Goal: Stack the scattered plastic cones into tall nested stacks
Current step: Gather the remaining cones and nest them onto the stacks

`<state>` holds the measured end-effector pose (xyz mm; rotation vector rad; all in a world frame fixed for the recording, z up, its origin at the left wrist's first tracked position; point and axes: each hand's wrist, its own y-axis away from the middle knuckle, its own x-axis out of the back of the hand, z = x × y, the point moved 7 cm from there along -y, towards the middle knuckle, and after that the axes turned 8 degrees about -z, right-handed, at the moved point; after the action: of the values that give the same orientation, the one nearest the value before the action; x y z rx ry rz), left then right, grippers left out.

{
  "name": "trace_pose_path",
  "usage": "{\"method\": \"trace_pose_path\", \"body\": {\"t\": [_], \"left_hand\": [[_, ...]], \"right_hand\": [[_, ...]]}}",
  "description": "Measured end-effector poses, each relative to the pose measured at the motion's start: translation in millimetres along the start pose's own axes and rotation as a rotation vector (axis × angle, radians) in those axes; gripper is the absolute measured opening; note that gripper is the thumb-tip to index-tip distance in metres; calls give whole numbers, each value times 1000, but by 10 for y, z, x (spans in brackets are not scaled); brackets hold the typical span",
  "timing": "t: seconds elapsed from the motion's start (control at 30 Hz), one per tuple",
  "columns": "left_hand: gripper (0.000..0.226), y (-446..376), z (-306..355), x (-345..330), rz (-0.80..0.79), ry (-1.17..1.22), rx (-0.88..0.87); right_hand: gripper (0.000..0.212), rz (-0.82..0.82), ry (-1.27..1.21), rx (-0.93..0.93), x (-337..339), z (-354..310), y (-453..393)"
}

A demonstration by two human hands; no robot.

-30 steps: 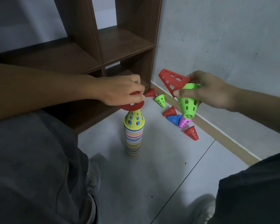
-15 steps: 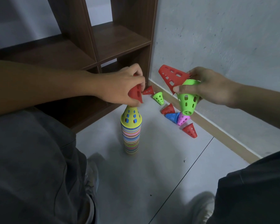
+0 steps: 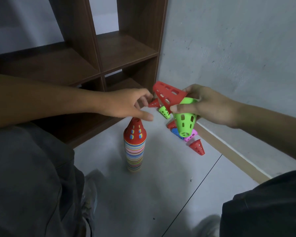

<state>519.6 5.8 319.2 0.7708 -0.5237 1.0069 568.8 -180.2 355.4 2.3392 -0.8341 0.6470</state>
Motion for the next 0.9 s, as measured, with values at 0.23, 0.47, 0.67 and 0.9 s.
{"method": "trace_pose_path", "body": {"t": [0.23,0.47,0.67,0.9], "left_hand": [[50,30,-11,144,82,342,-59],[45,81,-104,306,185,501,-36],[20,136,-211,503,231,255,-1],[28,143,-174,313,-31,-77,-36]], "right_hand": [[51,-61,-30,82,-179,-153,-94],[64,-89,-7,84,-283,-234,-211],[70,-55,207,69,-235,-186,-296],[50,-37,188,-29,-104,-87,-329]]}}
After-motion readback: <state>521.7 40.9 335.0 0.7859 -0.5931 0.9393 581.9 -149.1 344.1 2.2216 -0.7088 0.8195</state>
